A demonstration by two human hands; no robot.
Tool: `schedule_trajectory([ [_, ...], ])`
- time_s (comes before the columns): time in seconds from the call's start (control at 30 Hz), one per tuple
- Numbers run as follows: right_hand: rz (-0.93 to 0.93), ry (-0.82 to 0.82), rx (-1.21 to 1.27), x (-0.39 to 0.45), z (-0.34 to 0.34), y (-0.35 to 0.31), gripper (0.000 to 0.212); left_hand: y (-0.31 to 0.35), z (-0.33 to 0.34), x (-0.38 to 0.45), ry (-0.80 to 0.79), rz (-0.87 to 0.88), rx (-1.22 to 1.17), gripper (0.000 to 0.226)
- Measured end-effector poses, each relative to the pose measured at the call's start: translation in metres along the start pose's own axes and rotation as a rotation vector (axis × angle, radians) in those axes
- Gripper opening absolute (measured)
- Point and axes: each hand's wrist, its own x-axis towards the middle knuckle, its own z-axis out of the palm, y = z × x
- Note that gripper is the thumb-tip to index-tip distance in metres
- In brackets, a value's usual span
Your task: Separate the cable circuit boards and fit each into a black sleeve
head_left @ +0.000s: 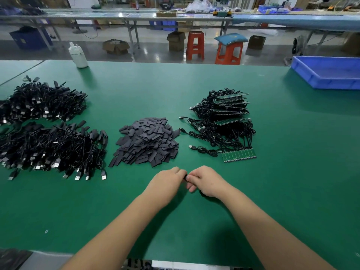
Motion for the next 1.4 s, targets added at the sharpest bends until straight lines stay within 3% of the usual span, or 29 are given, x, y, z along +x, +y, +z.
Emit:
schedule_trajectory([
  [0.1, 0.009, -0.016, 0.110, 0.000, 0.001, -0.003, 0.030, -0.001, 0.005, -0.003, 0.035, 0.023, -0.048, 0.060],
  [0.17, 0.019, 0.011, 0.371, 0.003, 0.002, -0.006, 0.025, -0.001, 0.006, -0.003, 0.195, -0.050, -0.323, 0.074],
  [0.23, 0.016, 0.085, 0.713, 0.006, -0.001, -0.009, 0.023, 0.003, 0.006, -0.003, 0.351, -0.215, -0.724, 0.070],
  [0.27, 0.010, 0.115, 0.898, 0.008, -0.004, -0.011, 0.022, 0.005, 0.005, -0.002, 0.329, -0.311, -0.940, 0.065],
  [0.33, -0.009, 0.147, 1.259, 0.014, -0.007, -0.014, 0.021, 0.012, 0.007, -0.004, 0.109, -0.383, -1.284, 0.048],
  [0.4, -0.026, 0.176, 1.524, 0.020, -0.007, -0.018, 0.021, 0.022, 0.008, -0.009, -0.028, -0.301, -1.386, 0.026],
  [0.5, -0.027, 0.216, 1.622, 0.028, -0.002, -0.025, 0.023, 0.029, 0.004, -0.012, 0.003, -0.327, -1.462, 0.019],
  [0.57, -0.009, 0.235, 1.432, 0.032, 0.000, -0.025, 0.029, 0.024, -0.006, -0.014, 0.048, -0.364, -1.439, 0.018],
  [0.6, 0.014, 0.267, 1.178, 0.032, -0.002, -0.021, 0.032, 0.018, -0.012, -0.015, 0.073, -0.373, -1.407, 0.016],
  [0.67, 0.026, 0.379, 0.416, 0.032, -0.010, -0.004, 0.030, -0.006, -0.026, -0.019, 0.140, -0.419, -1.312, 0.013],
  [0.73, -0.004, 0.475, -0.247, 0.029, -0.023, 0.020, 0.030, -0.043, -0.041, -0.023, 0.222, -0.526, -1.096, 0.016],
  [0.83, 0.043, 0.473, -0.667, 0.024, -0.047, 0.062, 0.043, -0.109, -0.065, -0.031, 0.402, -0.681, -0.653, 0.027],
  [0.93, 0.169, 0.330, -0.757, 0.019, -0.068, 0.092, 0.058, -0.172, -0.076, -0.045, 0.486, -0.824, -0.345, 0.033],
  [1.1, 0.139, 0.252, -0.723, 0.016, -0.079, 0.099, 0.068, -0.235, -0.071, -0.059, 0.133, -1.033, 0.016, 0.049],
  [1.23, 0.155, 0.222, -0.758, 0.022, -0.086, 0.097, 0.072, -0.231, -0.060, -0.055, 0.177, -0.935, 0.293, 0.052],
  [1.4, 0.145, 0.237, -0.886, 0.028, -0.090, 0.095, 0.073, -0.208, -0.023, -0.035, 0.106, -0.734, 0.218, 0.066],
])
